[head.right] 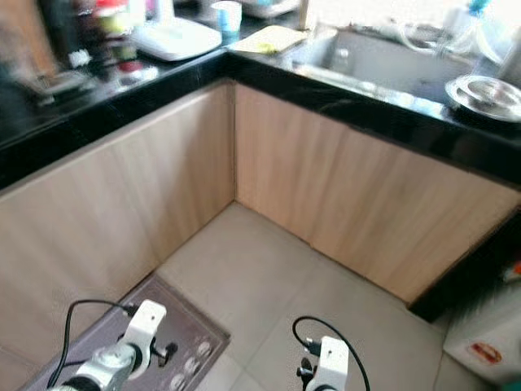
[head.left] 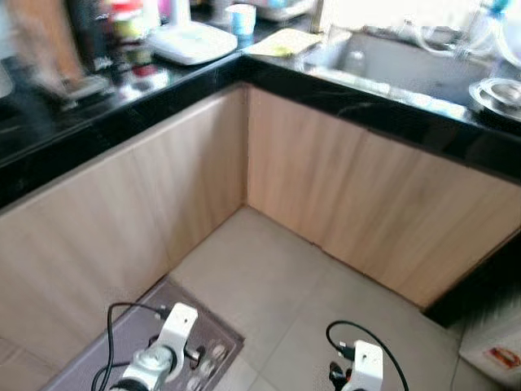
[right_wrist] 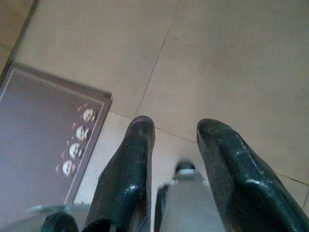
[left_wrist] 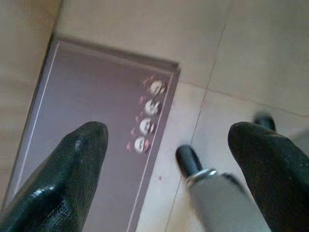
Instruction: Kitchen organization
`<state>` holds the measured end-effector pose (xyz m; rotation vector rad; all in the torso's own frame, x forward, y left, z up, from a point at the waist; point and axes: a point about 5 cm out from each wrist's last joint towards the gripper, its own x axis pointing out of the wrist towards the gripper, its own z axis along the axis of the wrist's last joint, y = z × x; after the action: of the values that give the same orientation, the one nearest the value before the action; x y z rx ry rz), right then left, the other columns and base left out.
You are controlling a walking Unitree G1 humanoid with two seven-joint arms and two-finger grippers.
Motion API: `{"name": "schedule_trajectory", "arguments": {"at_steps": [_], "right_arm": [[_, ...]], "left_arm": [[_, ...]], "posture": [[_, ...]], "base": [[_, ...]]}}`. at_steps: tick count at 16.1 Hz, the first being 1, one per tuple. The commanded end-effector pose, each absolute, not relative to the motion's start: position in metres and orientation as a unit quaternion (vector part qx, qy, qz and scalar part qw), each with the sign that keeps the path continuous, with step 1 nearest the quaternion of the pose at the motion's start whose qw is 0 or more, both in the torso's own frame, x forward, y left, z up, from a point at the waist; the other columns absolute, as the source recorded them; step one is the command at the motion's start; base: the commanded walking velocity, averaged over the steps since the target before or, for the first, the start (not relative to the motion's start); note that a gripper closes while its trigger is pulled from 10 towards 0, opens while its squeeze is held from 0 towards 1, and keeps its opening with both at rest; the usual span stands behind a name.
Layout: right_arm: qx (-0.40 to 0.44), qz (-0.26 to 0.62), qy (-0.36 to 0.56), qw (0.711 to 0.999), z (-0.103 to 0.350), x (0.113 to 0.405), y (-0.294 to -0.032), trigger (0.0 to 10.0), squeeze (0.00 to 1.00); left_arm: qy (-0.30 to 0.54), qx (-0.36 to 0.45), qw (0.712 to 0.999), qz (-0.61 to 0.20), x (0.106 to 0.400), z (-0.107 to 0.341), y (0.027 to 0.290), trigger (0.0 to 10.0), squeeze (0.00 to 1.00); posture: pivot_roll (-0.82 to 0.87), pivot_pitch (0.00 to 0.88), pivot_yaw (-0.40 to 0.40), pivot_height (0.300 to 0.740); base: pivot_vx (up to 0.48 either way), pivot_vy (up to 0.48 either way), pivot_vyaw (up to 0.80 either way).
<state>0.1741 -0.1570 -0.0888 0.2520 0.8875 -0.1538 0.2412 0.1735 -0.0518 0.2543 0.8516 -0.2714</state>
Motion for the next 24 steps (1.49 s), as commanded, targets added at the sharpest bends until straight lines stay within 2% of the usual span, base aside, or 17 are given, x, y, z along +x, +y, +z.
{"name": "schedule_trajectory", "arguments": {"at_steps": [1,24], "right_arm": [[0.120,-0.095,0.433,0.888,-0.0908,0.1685,-0.1681,10.0,0.00],[0.113,-0.092,0.432,0.890,-0.0908,0.1674,-0.1716,10.0,0.00]], "left_arm": [[0.411,0.117,0.892,-0.145,0.2413,-0.0526,0.1631,10.0,0.00],[0.415,0.112,0.891,-0.144,0.2373,-0.0556,0.1603,10.0,0.00]], "posture": [[0.19,0.077,-0.049,0.740],[0.19,0.052,-0.065,0.740]], "base": [[0.416,0.000,-0.77],[0.415,0.000,-0.03]]}}
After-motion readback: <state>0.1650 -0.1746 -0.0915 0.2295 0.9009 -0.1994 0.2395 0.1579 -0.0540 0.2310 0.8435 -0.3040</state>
